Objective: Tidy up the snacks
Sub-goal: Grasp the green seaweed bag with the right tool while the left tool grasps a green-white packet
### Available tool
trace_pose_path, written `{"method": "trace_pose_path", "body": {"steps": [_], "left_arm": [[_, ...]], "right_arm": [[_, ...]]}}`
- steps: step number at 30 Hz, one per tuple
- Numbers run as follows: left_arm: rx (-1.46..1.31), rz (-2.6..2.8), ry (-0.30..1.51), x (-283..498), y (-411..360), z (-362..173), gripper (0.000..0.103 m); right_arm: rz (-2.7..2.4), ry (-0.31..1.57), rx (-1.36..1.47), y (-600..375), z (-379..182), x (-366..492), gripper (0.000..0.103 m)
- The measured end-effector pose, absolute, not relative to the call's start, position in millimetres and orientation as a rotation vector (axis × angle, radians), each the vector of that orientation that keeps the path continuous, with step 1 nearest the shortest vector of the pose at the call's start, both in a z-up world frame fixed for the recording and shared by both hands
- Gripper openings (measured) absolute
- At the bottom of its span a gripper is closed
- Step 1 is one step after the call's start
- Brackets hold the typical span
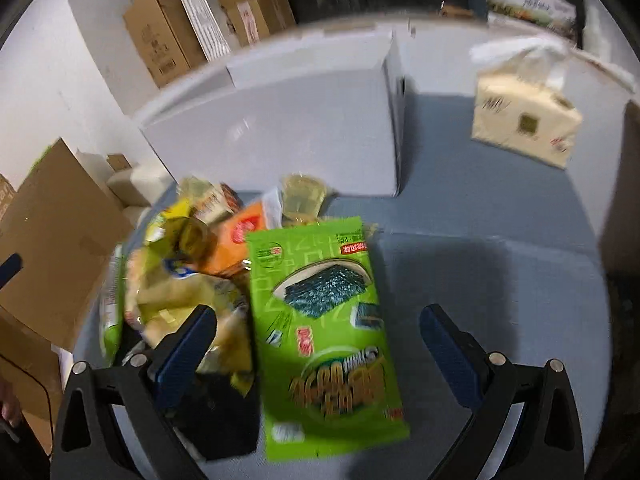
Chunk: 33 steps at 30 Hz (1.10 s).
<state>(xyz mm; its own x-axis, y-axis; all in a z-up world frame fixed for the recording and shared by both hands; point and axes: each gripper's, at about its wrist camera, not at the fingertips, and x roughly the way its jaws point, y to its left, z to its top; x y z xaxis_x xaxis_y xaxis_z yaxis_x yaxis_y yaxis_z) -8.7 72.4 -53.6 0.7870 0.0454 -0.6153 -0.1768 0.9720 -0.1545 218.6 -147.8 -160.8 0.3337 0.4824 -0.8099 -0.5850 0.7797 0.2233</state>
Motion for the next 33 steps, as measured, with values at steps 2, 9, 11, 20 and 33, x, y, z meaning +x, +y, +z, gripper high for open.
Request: {"method": "trace_pose_path", "body": {"steps": [2, 9, 11, 20, 33], "left_arm": [[-0.221, 0.124, 0.665, -9, 77, -57, 0.103], [-0.268, 0.119, 0.691, -5, 82, -68, 0.103], [-0.269, 0.109, 0.71, -2, 79, -72, 0.103], [-0.434, 0.178, 0.863, 28, 84, -123, 0.103], [-0.54, 0.3, 0.929, 57, 100, -163, 0.08]], "right_arm": [[0.689, 1.031, -0.136, -144, -172, 221, 0.102], [0.67, 0.965, -0.203, -151, -165, 203, 0.068], [0.648, 0.926, -0.205, -160, -155, 198, 0.068], [0.601, 0.772, -0.087, -219, -93, 161, 0.068], [0.648, 0.7, -0.087, -222, -76, 122, 0.069]]}}
